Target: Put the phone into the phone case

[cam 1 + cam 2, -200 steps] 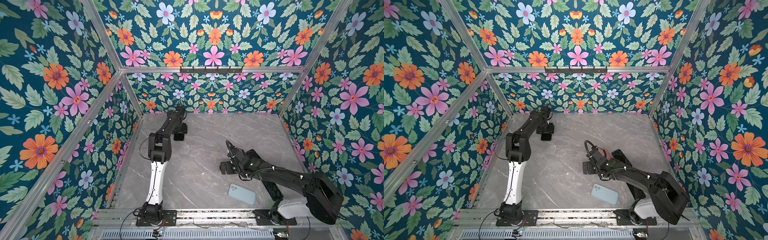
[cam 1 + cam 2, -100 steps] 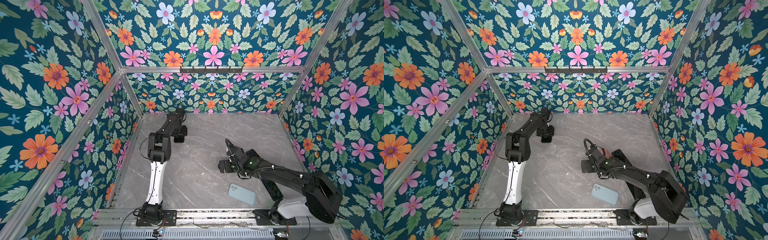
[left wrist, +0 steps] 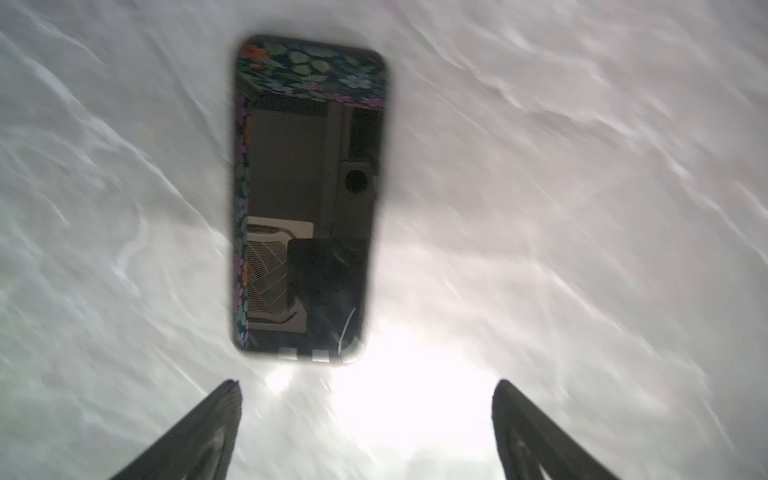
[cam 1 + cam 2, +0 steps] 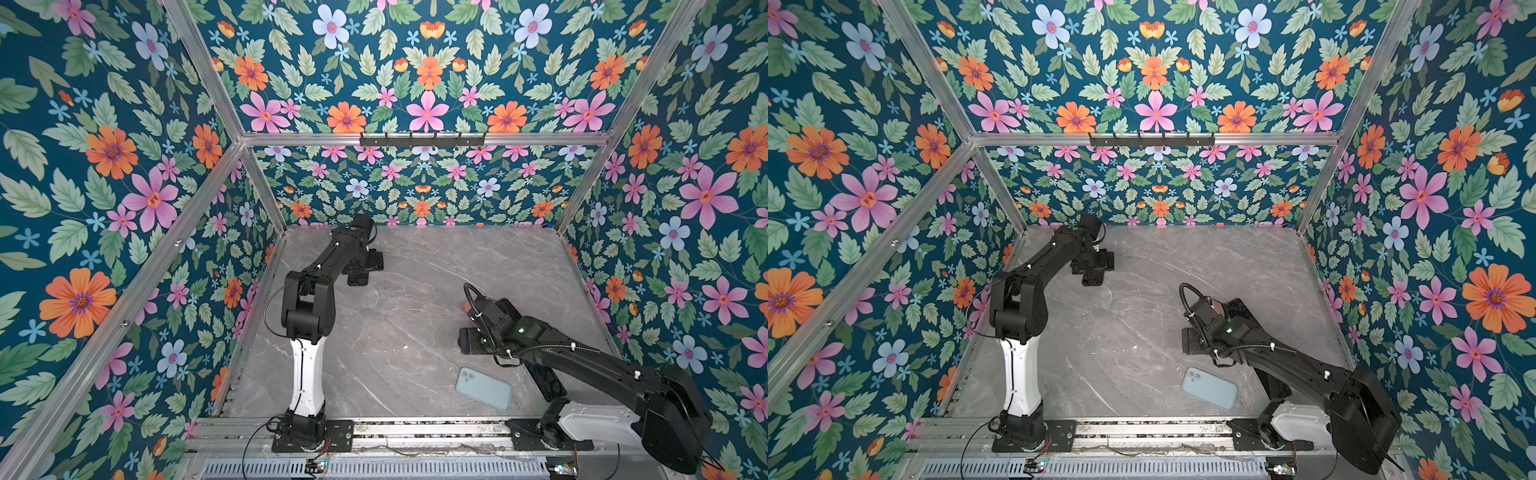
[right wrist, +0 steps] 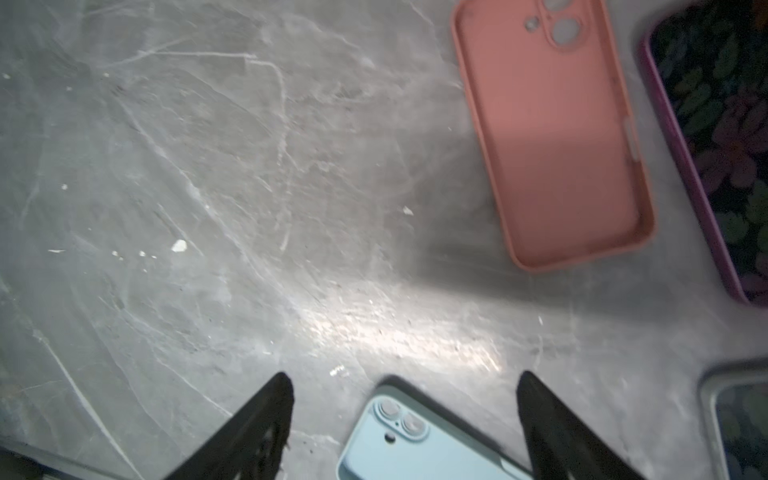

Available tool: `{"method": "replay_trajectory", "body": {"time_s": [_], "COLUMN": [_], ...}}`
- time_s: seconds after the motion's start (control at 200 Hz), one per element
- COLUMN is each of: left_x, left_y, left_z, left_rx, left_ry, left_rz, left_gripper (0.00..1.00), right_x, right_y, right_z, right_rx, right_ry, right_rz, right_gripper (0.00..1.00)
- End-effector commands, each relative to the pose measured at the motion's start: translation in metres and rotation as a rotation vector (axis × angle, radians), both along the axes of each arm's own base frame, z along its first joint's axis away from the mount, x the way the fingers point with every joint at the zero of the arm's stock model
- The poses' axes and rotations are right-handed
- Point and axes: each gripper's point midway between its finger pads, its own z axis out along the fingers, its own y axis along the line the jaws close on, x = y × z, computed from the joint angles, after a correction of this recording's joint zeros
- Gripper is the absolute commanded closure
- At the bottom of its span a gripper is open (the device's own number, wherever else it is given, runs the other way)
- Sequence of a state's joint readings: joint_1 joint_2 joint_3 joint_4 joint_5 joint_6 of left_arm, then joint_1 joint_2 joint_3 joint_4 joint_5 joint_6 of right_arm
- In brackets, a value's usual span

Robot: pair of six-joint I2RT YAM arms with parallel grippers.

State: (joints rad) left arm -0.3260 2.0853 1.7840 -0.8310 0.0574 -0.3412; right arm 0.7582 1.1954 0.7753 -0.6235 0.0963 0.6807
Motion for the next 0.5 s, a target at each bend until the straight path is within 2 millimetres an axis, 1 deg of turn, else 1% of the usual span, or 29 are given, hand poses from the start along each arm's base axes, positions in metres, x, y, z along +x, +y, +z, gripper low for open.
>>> {"method": "replay_trajectory", "body": {"time_s": [0.0, 0.095, 0.145, 0.24, 0.305, 0.33, 0.365, 0.415, 0.495], "left_x": [-0.020, -0.053, -0.069, -0.092, -0.102, -0.106, -0.110, -0.116, -0.127], "left_y": [-0.031, -0.061, -0.081, -0.110, -0.128, -0.135, -0.144, -0.156, -0.182], "left_z": [0.010, 0.006, 0.003, -0.002, -0.005, -0.005, -0.006, -0.006, -0.004], "left_rx": [-0.086, -0.128, -0.160, -0.207, -0.251, -0.272, -0.296, -0.329, -0.392], "left_ry": [-0.048, -0.035, -0.027, -0.015, -0.004, 0.000, 0.005, 0.012, 0.033], "left_rz": [-0.005, -0.053, -0.097, -0.153, -0.181, -0.196, -0.212, -0.226, -0.273], "left_gripper": [0.05, 0.06, 0.07, 0.07, 0.08, 0.08, 0.08, 0.09, 0.09], "right_x": [-0.015, -0.007, 0.001, 0.019, 0.035, 0.041, 0.051, 0.063, 0.079], "right_y": [-0.025, -0.035, -0.047, -0.064, -0.073, -0.076, -0.083, -0.092, -0.102], "right_z": [-0.006, -0.005, -0.007, -0.009, -0.006, -0.004, -0.002, -0.002, -0.002], "right_rx": [-0.044, -0.038, -0.055, -0.036, -0.008, -0.004, -0.011, -0.022, -0.039], "right_ry": [0.060, 0.057, 0.054, 0.047, 0.032, 0.027, 0.012, 0.009, 0.027], "right_rz": [-0.114, -0.159, -0.200, -0.270, -0.302, -0.311, -0.328, -0.351, -0.368], "right_gripper": [0.23, 0.28, 0.30, 0.36, 0.38, 0.41, 0.41, 0.42, 0.44]}}
